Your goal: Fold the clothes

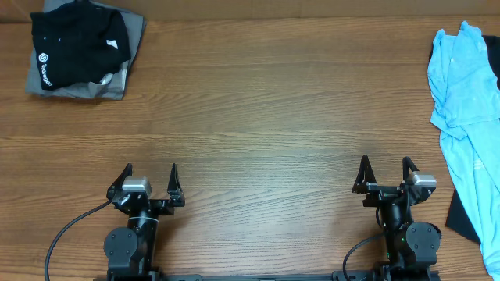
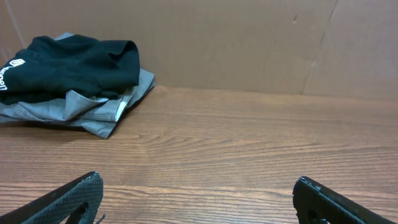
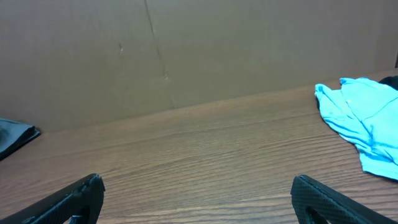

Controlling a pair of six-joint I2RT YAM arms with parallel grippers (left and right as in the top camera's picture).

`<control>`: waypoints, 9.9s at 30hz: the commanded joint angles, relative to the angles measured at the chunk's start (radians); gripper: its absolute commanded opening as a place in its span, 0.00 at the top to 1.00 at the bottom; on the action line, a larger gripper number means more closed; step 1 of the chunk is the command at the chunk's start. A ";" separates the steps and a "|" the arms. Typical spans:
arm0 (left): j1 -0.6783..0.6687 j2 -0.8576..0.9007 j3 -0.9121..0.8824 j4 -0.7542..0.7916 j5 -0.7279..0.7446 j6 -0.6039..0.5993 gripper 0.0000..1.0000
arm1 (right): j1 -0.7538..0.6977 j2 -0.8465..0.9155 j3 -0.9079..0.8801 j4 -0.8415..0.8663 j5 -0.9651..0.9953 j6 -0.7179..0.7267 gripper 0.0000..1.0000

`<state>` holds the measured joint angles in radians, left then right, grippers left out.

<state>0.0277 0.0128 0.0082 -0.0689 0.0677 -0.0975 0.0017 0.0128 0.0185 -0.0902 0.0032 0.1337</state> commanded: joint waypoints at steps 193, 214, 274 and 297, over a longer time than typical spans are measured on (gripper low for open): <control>-0.004 -0.009 -0.003 -0.002 0.010 0.019 0.00 | -0.472 2.146 1.474 -0.172 0.193 -0.164 0.67; -0.004 -0.009 -0.003 -0.002 0.010 0.019 0.00 | -0.473 2.198 1.474 -0.280 0.179 -0.164 0.73; -0.004 -0.009 -0.003 -0.002 0.010 0.019 0.00 | -0.465 2.148 1.601 -0.376 0.182 -0.156 0.89; -0.004 -0.009 -0.003 -0.002 0.010 0.019 0.00 | -0.461 2.065 1.600 -0.407 0.174 -0.129 0.94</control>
<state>0.0277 0.0120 0.0082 -0.0685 0.0715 -0.0975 -0.4690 2.1178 1.5898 -0.4923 0.1852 -0.0025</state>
